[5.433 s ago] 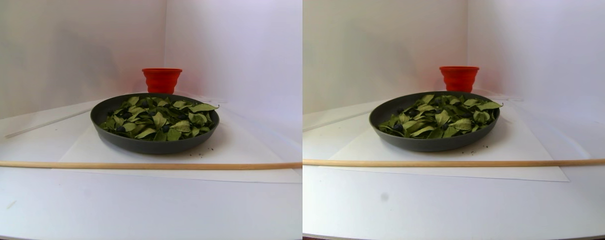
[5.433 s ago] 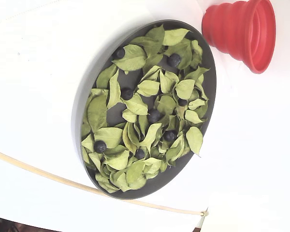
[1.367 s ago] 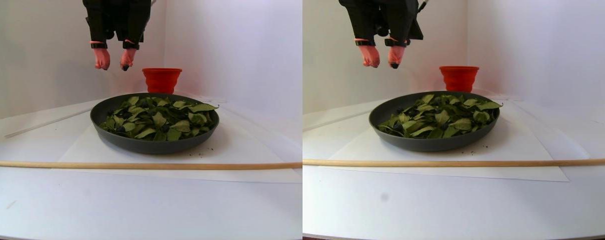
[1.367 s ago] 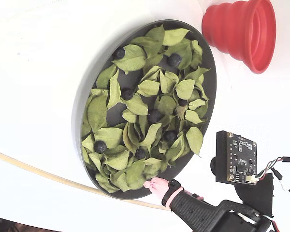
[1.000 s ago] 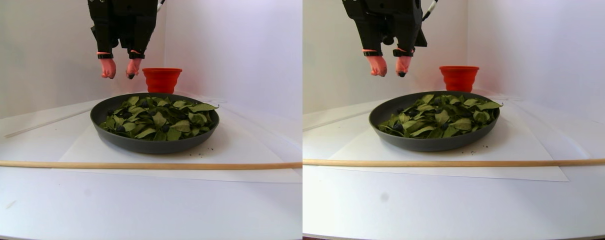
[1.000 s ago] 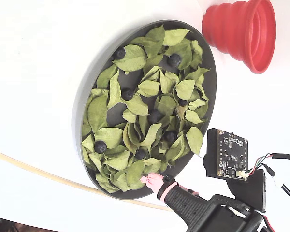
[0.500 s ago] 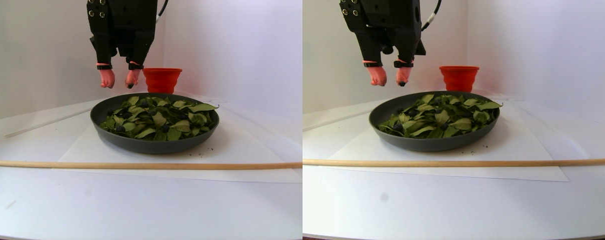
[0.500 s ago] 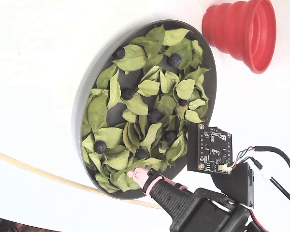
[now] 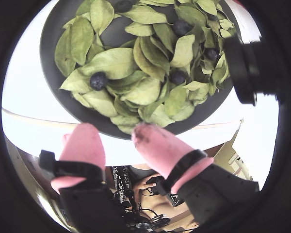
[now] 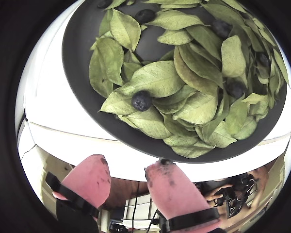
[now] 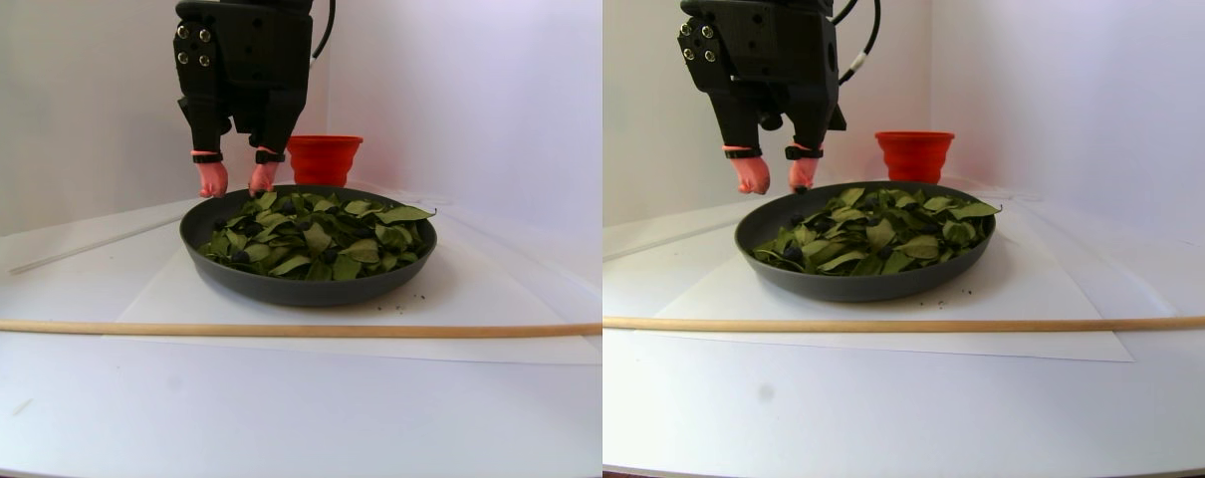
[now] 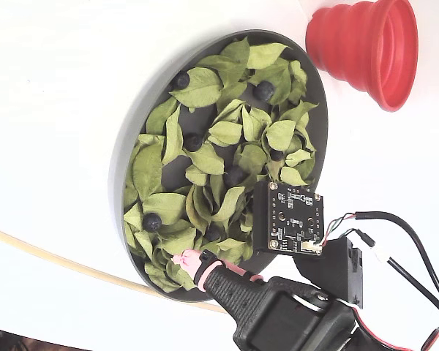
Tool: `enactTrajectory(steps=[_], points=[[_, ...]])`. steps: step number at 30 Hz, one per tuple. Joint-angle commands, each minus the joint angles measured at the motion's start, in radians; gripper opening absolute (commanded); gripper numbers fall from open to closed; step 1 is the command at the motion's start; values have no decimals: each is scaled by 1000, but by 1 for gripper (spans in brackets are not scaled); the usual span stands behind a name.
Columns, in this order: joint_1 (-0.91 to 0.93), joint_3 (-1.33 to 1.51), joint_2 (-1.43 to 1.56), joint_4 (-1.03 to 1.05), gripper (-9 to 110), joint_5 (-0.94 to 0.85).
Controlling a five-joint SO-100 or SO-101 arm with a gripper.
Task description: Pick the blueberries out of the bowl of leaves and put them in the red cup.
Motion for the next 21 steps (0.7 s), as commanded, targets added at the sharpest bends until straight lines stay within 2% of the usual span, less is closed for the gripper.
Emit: enactTrajectory(steps=[1,21], points=[[8,-20,6,-14,14,-5],[15,-63,-156,-146,14,9]])
